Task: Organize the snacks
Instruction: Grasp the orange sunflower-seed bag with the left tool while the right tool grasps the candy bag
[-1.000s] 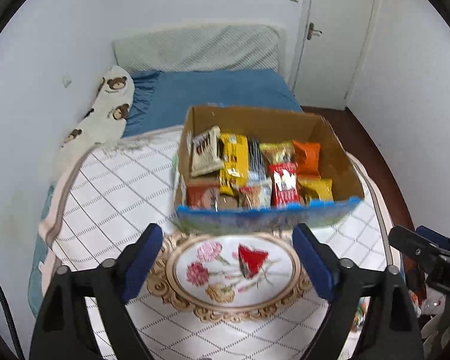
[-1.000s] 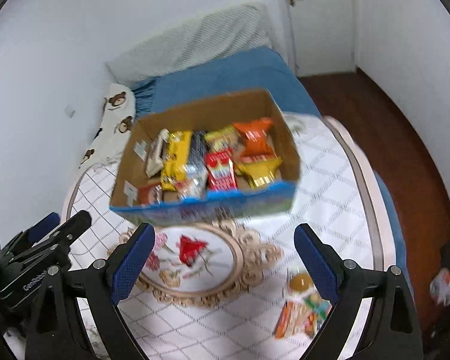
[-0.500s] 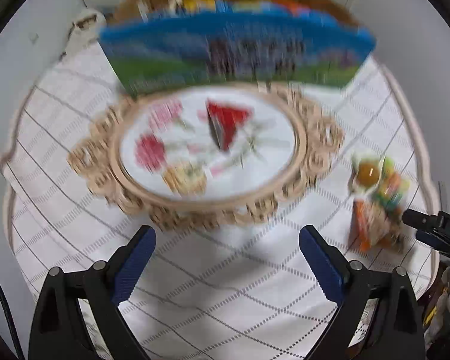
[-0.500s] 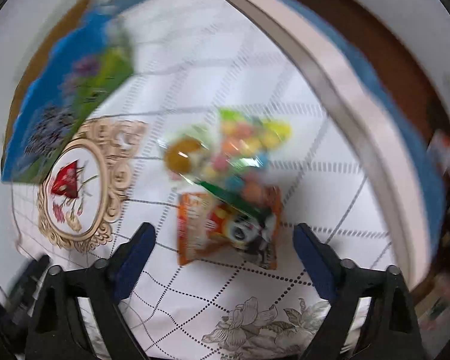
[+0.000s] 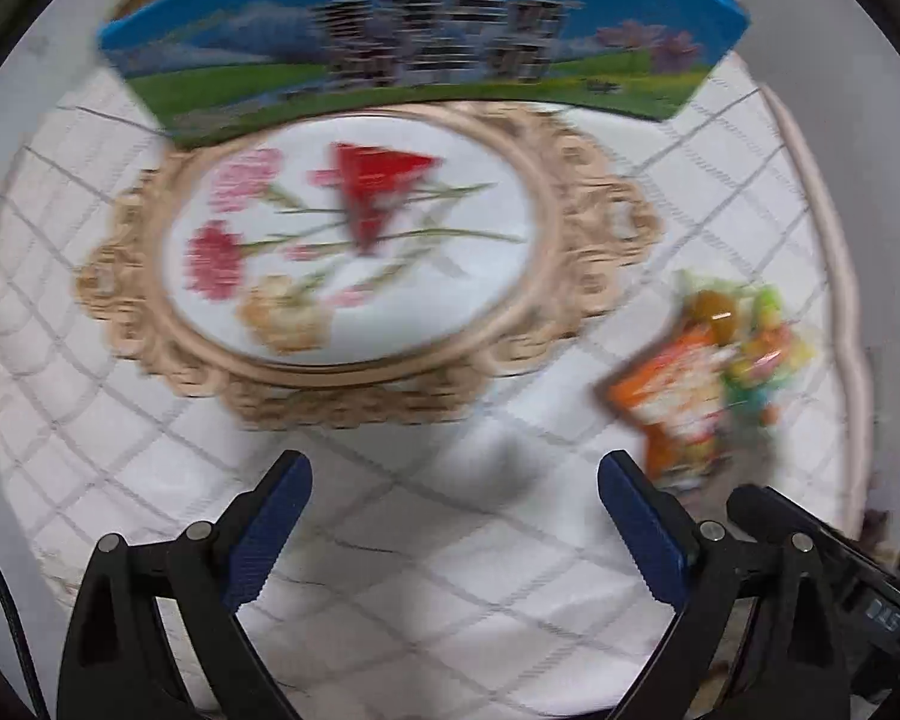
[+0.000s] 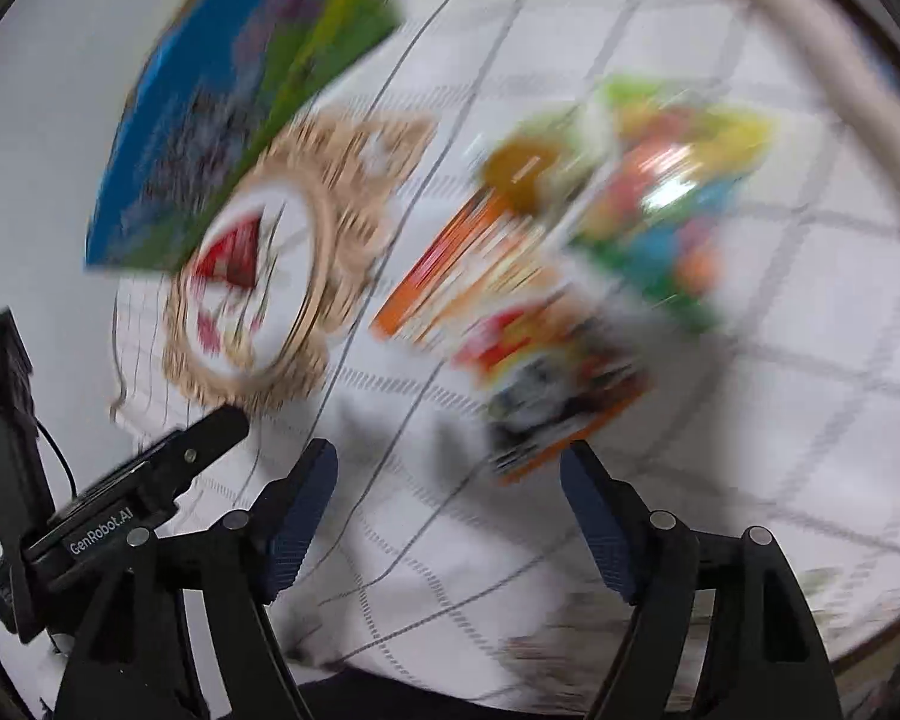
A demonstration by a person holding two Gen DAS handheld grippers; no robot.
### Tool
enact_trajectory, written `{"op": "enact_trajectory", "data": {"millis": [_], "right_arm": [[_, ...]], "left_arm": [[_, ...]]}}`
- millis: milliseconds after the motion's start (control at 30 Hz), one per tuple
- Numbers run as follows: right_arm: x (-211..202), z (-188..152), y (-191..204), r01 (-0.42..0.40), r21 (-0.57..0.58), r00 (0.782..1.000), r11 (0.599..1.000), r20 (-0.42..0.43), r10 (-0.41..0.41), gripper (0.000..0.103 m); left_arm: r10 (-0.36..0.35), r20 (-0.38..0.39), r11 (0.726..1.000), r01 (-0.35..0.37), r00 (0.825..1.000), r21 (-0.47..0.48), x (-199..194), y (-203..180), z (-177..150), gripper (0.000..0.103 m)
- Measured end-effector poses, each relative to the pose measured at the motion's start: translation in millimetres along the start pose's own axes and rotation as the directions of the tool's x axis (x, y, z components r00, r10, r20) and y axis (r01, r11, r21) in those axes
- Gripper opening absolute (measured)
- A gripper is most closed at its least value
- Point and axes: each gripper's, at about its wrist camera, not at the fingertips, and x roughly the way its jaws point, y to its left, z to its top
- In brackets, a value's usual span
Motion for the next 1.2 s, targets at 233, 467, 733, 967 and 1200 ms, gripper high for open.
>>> {"op": "enact_trajectory", "data": {"millis": [233, 467, 733, 967, 1200], "right_arm": [[-56, 43, -60, 0.098, 0.110, 0.982, 0.989, 0.154, -0.114, 0.072], [-60, 67, -85, 0.101, 0.154, 0.978, 0.983, 0.168, -0.127, 0.072], [-7, 92, -65, 0.107, 0.097, 0.990, 0.989, 0.082, -0.115, 0.072], [36, 109, -33, 0.252, -0.028, 0.966, 0.967, 0.064, -0.250, 0.064], [55, 82, 5, 0.373, -0.326, 0.922, 0.869, 0.028, -0.386, 0.054]], "left_arm": [[-0.188, -0.195, 0.982, 0.185, 0.963, -0.033, 41, -82, 42, 0.098], [-0.140, -0.337, 0.989, 0.118, 0.931, -0.087, 112, -115, 43, 0.078], [0.082, -0.220, 0.993, -0.060, 0.972, 0.103, 97, -81, 28, 0.056], [0.110, -0.181, 0.994, -0.109, 0.977, 0.020, 89, -23, 22, 0.056], [0.062, -0.159, 0.998, -0.063, 0.985, 0.001, 90, -14, 12, 0.059]]}}
